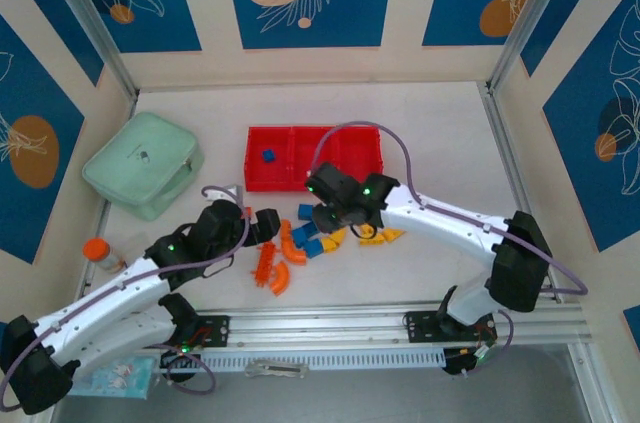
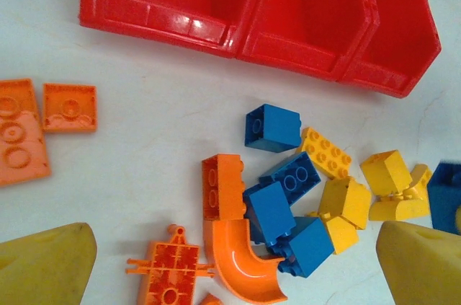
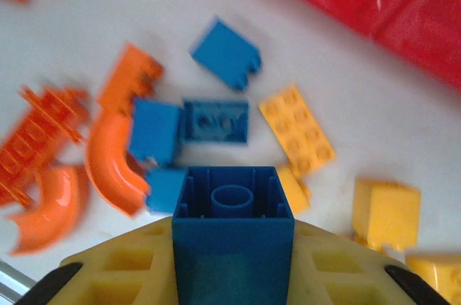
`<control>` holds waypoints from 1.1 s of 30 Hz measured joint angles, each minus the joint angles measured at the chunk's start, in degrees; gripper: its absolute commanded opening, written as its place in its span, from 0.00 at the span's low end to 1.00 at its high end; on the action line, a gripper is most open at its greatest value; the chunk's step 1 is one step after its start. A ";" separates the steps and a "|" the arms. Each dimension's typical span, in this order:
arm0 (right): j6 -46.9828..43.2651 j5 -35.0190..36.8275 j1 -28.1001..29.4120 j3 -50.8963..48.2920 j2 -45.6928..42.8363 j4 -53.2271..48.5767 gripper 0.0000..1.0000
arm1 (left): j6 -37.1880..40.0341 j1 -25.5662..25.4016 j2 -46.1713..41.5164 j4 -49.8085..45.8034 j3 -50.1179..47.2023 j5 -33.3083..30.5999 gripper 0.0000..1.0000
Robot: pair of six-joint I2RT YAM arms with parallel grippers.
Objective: Sort the legos into containers by color
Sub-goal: Place the lego in the container.
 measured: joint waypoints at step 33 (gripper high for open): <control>-8.50 -0.11 -10.27 53.55 47.34 5.07 0.67 | 5.38 12.33 -3.41 -10.93 1.79 3.15 0.99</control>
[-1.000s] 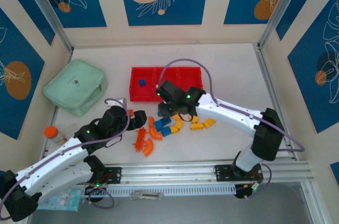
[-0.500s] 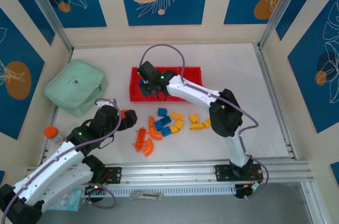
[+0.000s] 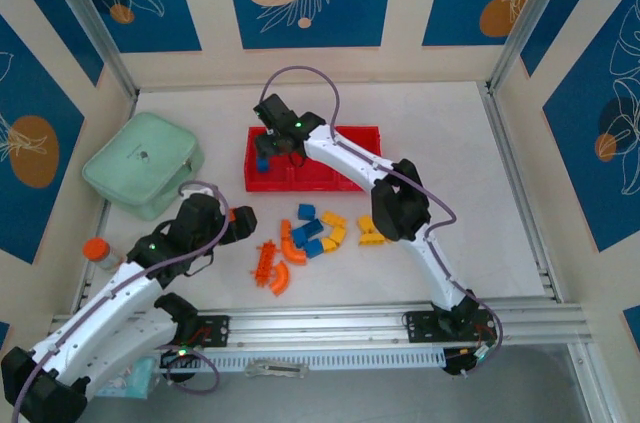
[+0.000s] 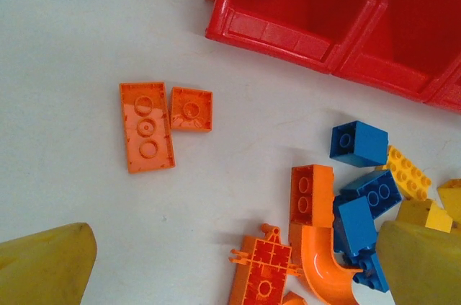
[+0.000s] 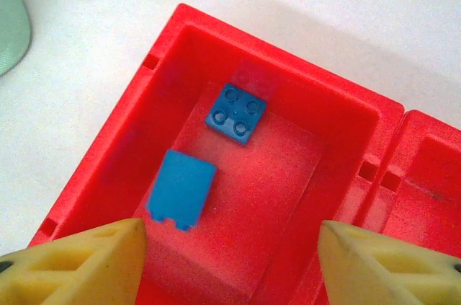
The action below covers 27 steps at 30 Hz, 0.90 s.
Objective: Sort the legos into containers by color
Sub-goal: Place the lego in the container, then pick up the lego from the center of the table.
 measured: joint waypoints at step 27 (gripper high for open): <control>23.61 -0.87 5.70 -42.82 -27.61 -0.72 0.77 | 0.15 -4.11 7.02 11.61 -1.05 9.40 0.99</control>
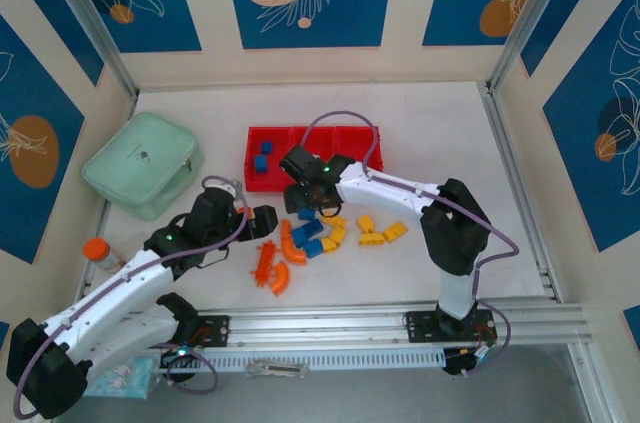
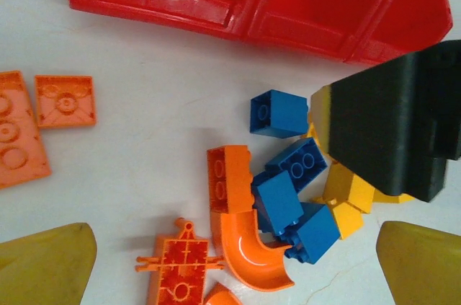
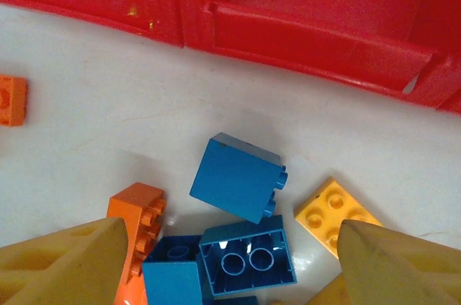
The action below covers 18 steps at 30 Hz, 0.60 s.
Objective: Sort the legos into containers by color
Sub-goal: Pick up the lego from the center of the table.
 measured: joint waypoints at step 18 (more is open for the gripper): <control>8.22 2.99 0.55 0.15 9.25 2.64 0.60 | -2.19 -0.85 -2.43 2.12 -2.71 -2.93 0.99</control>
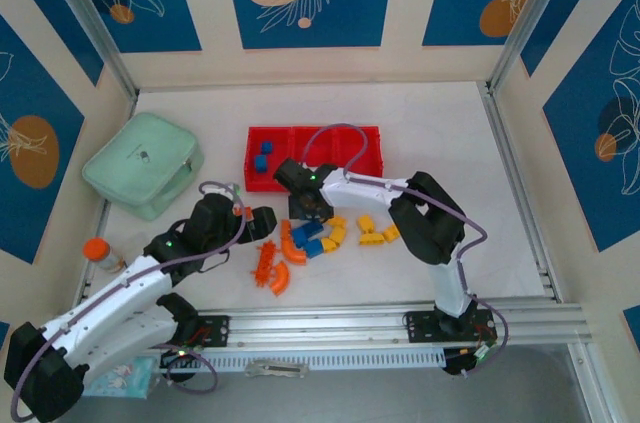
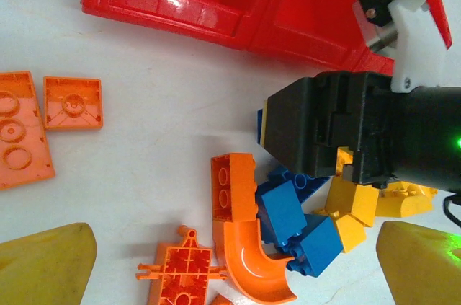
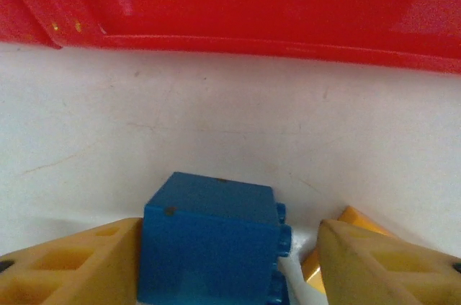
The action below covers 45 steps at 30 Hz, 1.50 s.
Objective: Sort the legos into containers by color
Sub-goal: Pick up the lego from the center of the table, then place the lego in the container.
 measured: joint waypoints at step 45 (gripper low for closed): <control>-22.69 4.00 -2.91 46.10 21.55 -5.44 0.54 | 4.59 7.56 -5.92 -12.63 5.03 -4.61 0.99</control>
